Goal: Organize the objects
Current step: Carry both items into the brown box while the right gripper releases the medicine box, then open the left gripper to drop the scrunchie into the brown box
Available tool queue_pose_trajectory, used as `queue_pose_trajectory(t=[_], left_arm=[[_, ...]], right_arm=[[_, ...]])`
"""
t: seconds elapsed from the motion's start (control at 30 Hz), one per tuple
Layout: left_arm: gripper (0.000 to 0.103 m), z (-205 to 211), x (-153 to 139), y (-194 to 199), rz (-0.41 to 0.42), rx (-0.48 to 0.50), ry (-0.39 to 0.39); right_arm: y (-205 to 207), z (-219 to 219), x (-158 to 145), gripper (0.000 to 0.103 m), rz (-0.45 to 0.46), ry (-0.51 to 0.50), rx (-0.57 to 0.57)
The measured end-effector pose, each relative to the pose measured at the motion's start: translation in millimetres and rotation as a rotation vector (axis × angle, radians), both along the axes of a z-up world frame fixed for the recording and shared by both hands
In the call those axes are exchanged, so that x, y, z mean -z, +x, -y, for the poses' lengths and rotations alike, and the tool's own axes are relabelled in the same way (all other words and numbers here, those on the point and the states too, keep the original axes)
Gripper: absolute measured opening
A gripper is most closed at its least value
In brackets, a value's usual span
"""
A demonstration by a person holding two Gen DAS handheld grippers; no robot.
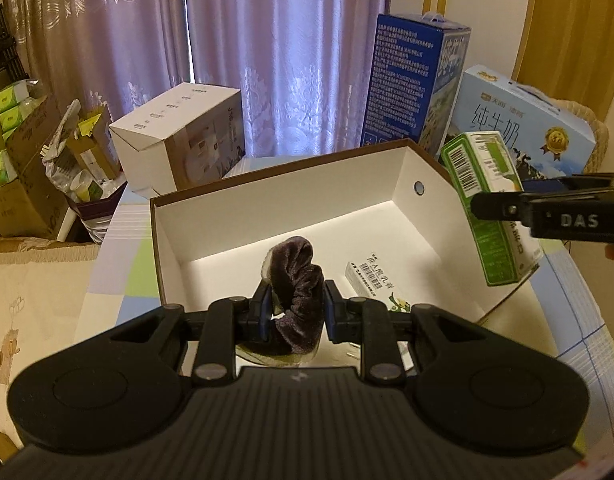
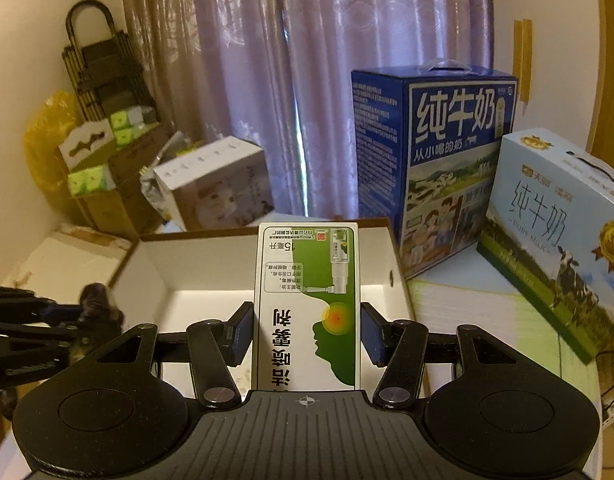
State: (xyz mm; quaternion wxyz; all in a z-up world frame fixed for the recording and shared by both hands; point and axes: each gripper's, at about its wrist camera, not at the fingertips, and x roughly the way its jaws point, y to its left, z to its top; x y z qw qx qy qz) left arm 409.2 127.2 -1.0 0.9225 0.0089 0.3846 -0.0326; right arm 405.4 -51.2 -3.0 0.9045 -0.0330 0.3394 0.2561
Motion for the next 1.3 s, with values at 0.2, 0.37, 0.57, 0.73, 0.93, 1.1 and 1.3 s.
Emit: queue_pose_trajectory(t=[0.2,0.37,0.57,0.73,0.93,1.1,1.3], left_arm=[[0.021,-3,19,13,-0.049,-0.002,-0.002],[0.021,-6,36,19,-0.092,-0.004,0.002],[0.022,-8,48,26,-0.127,0.0,0.005],[0.022,-6,54,31,-0.143,0.007,0.015],[0.024,-7,58,34,-0.158,0.008,0.022],[0.045,-8,60,37,-0.159,-0.002,0.032],[0.083,-11,49,35,-0.126,-0.011,0.033]], right_arm=[[26,-4,38,0.052,-0.086,-0.078,0.029],[40,-7,66,0.052,-0.149,-0.143,0.028],[52,-12,86,0.052,-0.202,-0.192,0.014],[56,-18,86,0.052,-0.187,-0.235,0.008],[57,-16,81,0.054,-0.187,-0.223,-0.008],[50,-12,76,0.056,-0.19,-0.2,0.005],[38,-6,64,0.068,-0.175,-0.16,-0.003]])
